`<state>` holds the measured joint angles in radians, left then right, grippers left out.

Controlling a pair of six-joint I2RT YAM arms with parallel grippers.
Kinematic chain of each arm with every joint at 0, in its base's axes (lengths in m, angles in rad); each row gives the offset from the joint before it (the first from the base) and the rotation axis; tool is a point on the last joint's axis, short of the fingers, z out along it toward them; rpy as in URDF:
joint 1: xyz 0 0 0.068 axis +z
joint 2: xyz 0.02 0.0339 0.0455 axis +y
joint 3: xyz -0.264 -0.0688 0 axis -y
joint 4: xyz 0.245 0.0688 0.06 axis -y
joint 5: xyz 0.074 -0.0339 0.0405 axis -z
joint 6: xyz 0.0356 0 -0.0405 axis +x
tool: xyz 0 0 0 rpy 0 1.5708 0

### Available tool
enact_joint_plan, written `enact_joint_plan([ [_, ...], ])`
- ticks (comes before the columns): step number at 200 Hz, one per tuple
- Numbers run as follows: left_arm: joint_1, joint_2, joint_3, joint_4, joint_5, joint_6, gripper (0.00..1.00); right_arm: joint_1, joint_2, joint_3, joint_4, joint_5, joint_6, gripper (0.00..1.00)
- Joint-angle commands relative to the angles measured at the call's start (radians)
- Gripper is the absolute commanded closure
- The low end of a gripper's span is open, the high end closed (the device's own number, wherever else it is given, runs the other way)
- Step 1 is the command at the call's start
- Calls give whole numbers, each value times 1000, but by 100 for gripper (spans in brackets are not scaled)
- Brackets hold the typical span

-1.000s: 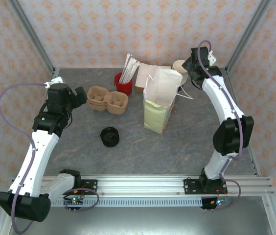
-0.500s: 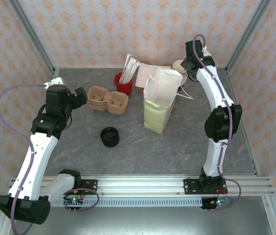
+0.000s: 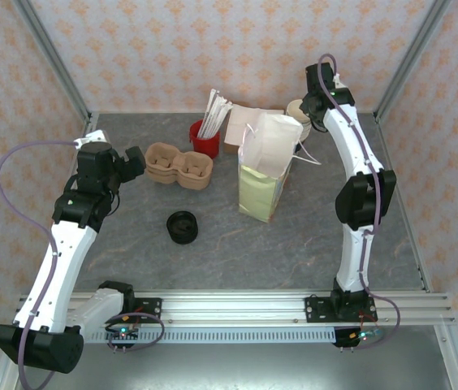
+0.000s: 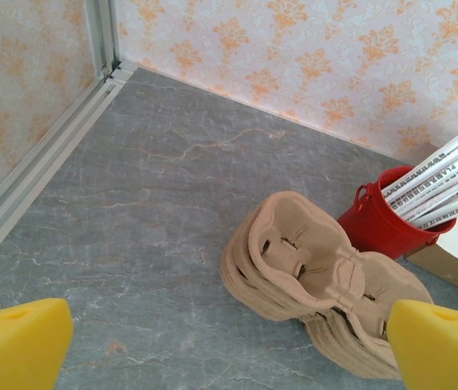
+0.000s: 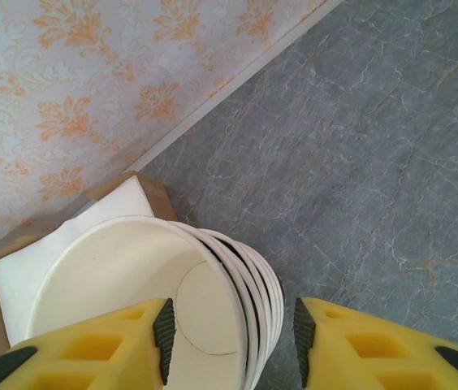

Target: Pack the takeout coffee

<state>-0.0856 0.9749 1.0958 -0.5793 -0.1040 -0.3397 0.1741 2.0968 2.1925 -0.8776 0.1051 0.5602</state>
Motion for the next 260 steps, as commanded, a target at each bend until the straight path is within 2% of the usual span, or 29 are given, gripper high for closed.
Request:
enact_joint_plan([
  [1, -6, -13, -10, 18, 9, 1, 0, 2, 16, 28, -37, 0, -9, 56],
  [183, -6, -30, -42, 14, 10, -12, 0, 17, 17, -33, -18, 24, 18, 56],
  [260, -6, -31, -45, 15, 9, -12, 0, 19, 18, -44, -5, 18, 18, 68],
])
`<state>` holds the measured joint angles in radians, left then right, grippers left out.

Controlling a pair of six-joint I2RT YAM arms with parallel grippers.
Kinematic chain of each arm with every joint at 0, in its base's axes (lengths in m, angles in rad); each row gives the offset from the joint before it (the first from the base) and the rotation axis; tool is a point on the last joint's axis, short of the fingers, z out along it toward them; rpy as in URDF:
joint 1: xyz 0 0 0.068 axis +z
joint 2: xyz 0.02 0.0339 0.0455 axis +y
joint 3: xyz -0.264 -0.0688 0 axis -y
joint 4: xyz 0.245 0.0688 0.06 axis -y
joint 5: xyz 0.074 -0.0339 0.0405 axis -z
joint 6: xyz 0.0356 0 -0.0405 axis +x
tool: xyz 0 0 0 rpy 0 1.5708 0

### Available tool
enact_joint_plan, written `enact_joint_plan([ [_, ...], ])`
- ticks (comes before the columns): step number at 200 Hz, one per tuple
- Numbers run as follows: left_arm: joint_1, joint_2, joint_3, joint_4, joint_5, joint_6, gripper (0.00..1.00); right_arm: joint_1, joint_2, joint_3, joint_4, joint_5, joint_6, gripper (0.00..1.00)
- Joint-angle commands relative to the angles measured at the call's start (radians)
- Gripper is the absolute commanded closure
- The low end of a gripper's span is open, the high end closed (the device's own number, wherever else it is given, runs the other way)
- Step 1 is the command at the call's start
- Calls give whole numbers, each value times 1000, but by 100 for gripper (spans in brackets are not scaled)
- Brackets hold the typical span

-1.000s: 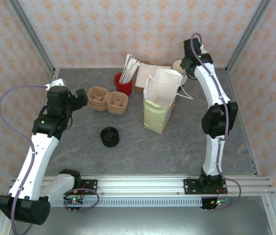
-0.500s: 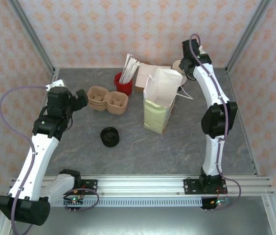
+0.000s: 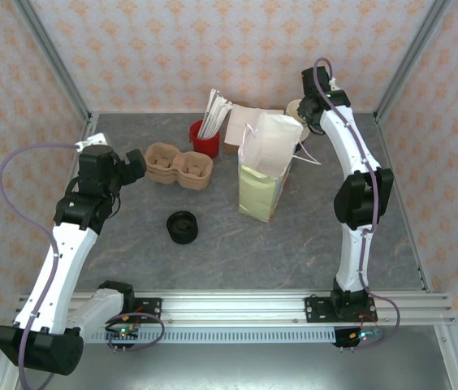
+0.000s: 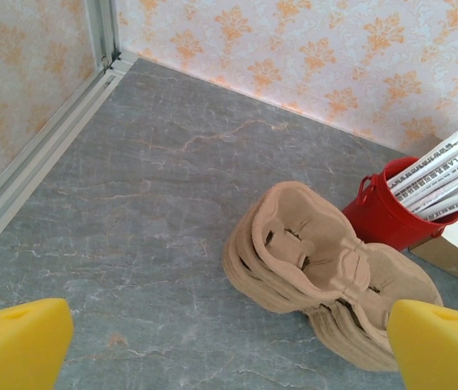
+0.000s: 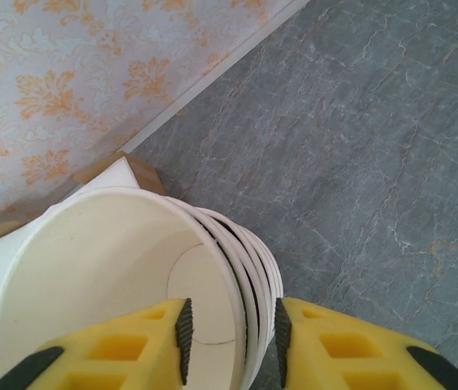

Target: Pack the takeout coffee

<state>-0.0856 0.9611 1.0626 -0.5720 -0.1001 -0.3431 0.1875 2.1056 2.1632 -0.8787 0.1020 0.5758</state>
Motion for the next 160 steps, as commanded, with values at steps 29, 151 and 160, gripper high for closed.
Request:
enact_joint_plan([
  [29, -6, -19, -12, 8, 5, -6, 0, 7, 8, -9, -3, 16, -1, 78],
  [151, -6, -27, 25, -10, 37, -12, 0, 20, -123, -10, -19, 31, -15, 100],
  [160, -6, -31, 28, -13, 42, -12, 0, 20, -140, -12, -19, 33, -13, 100],
])
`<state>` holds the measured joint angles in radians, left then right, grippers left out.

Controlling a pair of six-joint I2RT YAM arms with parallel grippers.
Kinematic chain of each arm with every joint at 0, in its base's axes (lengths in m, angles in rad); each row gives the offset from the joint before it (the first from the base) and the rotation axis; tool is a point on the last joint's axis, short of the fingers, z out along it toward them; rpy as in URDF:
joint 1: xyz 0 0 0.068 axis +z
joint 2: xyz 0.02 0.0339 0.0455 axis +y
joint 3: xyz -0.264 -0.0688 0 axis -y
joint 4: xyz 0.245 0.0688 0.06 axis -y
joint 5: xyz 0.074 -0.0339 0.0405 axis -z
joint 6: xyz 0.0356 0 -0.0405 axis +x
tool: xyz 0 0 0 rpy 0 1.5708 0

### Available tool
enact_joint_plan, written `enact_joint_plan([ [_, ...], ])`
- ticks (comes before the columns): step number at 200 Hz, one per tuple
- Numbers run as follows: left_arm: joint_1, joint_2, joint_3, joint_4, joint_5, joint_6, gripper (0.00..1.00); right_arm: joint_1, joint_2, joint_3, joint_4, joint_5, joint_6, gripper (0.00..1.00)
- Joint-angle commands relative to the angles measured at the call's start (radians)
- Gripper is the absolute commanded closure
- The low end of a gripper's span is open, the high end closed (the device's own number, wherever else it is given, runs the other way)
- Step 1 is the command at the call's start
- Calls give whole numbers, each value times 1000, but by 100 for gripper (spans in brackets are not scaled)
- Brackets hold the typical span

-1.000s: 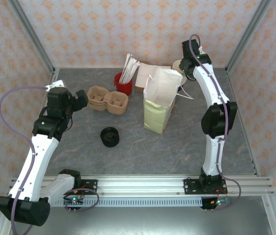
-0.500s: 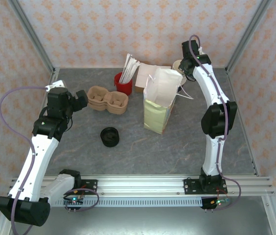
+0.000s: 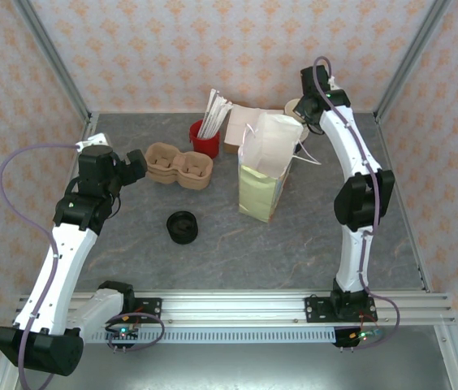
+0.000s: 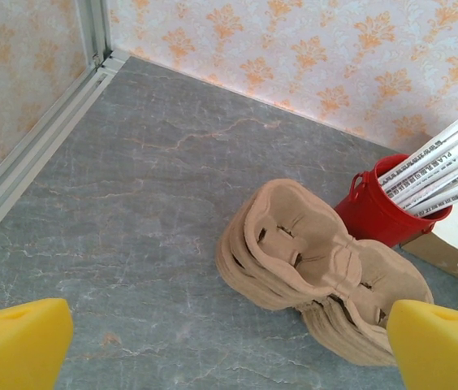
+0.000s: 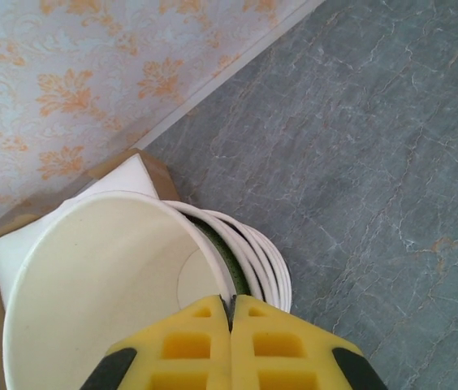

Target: Pack the takeout coffee

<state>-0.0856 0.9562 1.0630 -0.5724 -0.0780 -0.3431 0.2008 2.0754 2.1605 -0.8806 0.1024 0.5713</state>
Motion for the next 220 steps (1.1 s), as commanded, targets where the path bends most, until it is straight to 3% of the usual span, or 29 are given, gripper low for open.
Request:
enact_joint_plan([
  [1, -5, -26, 28, -13, 20, -13, 0, 6, -113, -10, -17, 32, -9, 100],
  [124, -5, -92, 60, -69, 71, -26, 0, 7, -425, -129, -36, 35, -47, 100],
  [171, -22, -87, 96, -170, 77, -4, 0, 7, -691, -389, -53, 36, -84, 100],
  [220, -89, -108, 37, -202, 140, -44, 1, 7, -1045, -805, -94, -18, -104, 100],
])
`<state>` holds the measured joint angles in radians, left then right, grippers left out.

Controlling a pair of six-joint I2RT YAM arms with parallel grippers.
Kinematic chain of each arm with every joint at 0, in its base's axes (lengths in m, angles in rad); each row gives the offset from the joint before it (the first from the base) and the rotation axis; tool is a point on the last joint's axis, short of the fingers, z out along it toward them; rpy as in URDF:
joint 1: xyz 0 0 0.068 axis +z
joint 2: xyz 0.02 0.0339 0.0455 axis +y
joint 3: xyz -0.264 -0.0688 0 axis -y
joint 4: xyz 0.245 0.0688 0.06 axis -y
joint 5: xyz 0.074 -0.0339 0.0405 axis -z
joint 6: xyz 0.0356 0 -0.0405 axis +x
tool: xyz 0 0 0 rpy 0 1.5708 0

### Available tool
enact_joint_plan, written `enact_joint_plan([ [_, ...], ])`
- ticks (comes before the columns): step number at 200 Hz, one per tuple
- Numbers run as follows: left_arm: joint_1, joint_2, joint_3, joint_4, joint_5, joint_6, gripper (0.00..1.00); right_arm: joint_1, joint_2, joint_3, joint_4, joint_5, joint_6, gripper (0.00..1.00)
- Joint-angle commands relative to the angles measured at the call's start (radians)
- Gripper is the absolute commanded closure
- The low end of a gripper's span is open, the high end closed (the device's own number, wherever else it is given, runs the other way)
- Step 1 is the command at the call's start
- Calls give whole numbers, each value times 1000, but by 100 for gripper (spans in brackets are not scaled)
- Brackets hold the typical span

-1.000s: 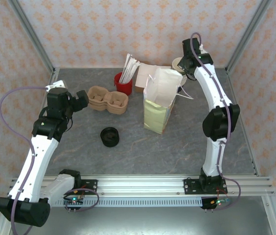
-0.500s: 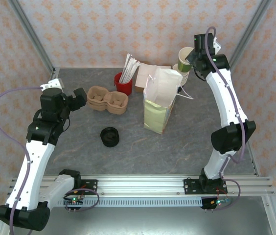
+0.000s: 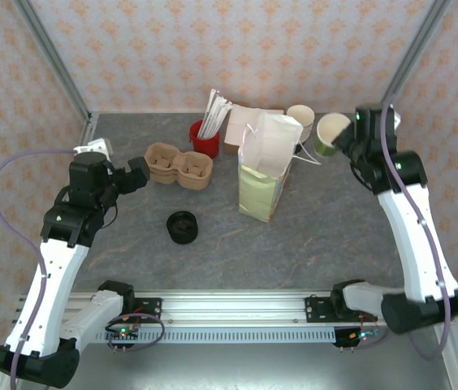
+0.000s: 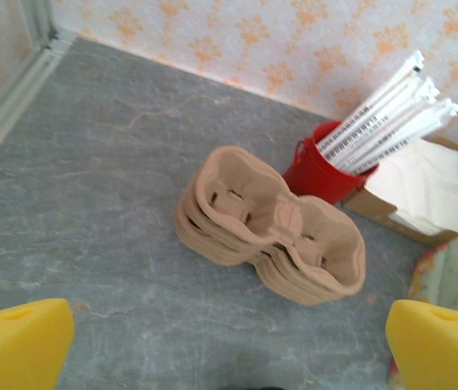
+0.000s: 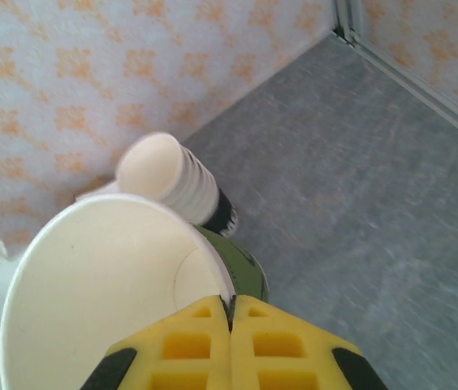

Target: Pack the takeout coffee

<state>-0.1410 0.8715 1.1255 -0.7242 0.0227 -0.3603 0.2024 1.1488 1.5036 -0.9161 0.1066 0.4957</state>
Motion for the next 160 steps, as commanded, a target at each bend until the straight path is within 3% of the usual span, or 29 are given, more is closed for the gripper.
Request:
enact_joint_plan([
  [1, -36, -24, -28, -50, 41, -28, 1, 6, -121, -155, -59, -25, -29, 100],
  [50, -89, -41, -152, -37, 72, -61, 2, 44, -396, -554, -22, -205, -17, 100],
  [119, -89, -49, -255, 4, 85, -153, 2, 572, -445, -788, 104, -7, 184, 100],
  [160, -89, -31, -295, 72, 104, -231, 2, 741, -380, -834, 277, 61, 214, 100],
])
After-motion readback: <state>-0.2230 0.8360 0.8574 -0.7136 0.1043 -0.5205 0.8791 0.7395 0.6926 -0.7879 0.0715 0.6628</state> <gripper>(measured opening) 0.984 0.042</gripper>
